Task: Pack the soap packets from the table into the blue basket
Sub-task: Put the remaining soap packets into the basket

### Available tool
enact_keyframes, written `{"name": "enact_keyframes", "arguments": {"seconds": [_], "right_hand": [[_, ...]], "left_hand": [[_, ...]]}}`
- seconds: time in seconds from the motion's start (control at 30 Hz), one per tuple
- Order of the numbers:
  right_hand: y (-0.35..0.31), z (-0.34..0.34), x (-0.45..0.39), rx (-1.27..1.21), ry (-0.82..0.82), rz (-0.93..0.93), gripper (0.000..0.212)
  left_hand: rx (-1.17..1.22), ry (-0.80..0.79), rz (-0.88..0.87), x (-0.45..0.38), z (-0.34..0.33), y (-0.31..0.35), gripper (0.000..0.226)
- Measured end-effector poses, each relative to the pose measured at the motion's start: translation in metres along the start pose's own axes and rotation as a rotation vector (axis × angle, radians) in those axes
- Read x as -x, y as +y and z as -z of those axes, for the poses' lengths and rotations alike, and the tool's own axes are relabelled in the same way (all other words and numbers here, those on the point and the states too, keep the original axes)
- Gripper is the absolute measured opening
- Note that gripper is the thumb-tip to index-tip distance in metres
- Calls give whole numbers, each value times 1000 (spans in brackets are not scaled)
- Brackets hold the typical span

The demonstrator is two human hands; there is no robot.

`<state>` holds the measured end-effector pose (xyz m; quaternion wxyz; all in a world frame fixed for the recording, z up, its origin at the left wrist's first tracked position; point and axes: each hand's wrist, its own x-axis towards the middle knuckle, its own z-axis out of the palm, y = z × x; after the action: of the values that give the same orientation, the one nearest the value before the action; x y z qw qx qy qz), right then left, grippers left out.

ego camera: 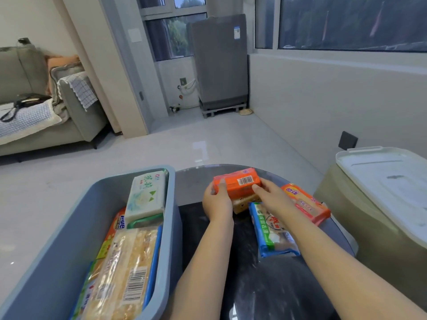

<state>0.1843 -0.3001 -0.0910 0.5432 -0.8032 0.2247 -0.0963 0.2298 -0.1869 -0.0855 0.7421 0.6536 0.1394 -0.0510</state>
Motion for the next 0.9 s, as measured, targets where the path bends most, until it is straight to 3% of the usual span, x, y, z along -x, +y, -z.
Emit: {"name": "enact_keyframes", "arguments": {"seconds": [0.2,0.33,0.43,0.57,0.77,0.9], "right_hand": [[2,0,1,-111,30,-28,37],[-8,0,5,-459,65,-32,44],[-17,4,6,-674,177,-16,49],[-16,16,7,-677,343,32,41],[-3,33,7,-577,431,9,34],[4,34,3,-546,468,-45,35]], "left_hand": [[71,-20,8,4,0,-6,40],[183,-85,-10,17,-3,5,39],[138,-189,-63,25,-9,11,40],[119,-306,-70,22,-16,7,39],[-264,-183,-210,-8,-13,-22,37],[-447,-282,-279,-17,-2,-35,42]]}}
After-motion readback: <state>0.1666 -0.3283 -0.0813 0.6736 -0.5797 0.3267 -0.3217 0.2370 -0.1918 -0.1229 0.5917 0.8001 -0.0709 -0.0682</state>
